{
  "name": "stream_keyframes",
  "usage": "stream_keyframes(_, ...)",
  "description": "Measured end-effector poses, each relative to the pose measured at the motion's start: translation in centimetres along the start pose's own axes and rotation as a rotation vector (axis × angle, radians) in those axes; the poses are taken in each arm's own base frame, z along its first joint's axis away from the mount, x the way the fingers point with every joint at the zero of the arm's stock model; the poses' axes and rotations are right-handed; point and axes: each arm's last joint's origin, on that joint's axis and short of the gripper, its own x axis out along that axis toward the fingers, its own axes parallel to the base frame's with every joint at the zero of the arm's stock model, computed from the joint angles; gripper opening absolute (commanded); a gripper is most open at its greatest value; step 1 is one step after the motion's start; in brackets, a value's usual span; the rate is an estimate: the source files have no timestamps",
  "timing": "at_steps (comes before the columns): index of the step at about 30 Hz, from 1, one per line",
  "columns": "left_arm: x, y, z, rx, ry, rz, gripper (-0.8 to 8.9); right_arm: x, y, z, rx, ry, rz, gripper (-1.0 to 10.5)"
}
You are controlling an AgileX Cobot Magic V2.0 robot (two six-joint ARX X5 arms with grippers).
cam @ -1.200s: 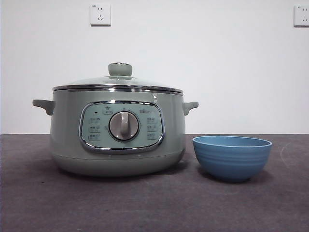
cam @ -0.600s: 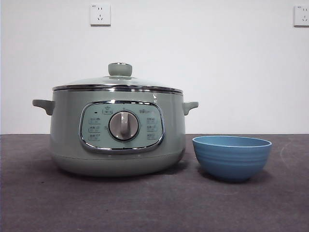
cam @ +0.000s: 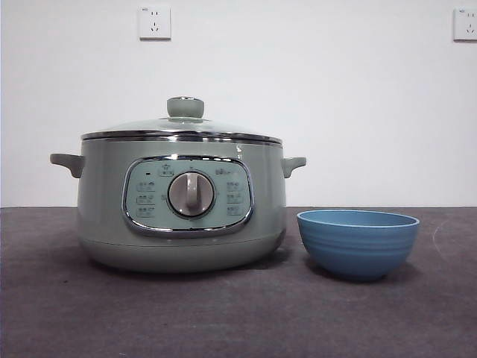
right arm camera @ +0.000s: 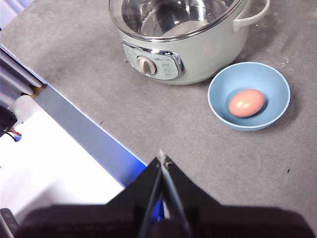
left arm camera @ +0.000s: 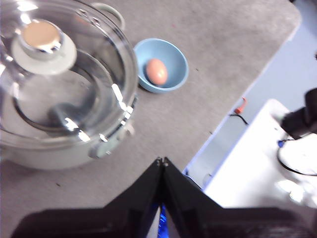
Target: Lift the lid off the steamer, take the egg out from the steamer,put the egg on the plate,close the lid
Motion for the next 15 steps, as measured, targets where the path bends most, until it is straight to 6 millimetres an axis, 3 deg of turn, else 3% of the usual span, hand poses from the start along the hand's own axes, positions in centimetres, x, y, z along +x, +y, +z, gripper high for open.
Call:
stream_keyframes(4,-0.5,0.4,1.7,0.123,-0.180,0.070,-0.04,0.0,0.0,0.0,0.000,0.000,0.000,0.0)
stream_keyframes(8,-3.1,0.9,3.1,0.287,-0.435,0.177,-0.04,0.0,0.0,0.0,0.000,0.000,0.000,0.0)
stream_keyframes(11,-5.7,0.9,2.9,0.363,-0.580,0.240,-0.04,0.0,0.0,0.0,0.000,0.000,0.000,0.0)
stream_keyframes(15,-8.0,0.7,0.7,0.411,-0.704,0.354,-0.04,0.0,0.0,0.0,0.000,0.000,0.000,0.0)
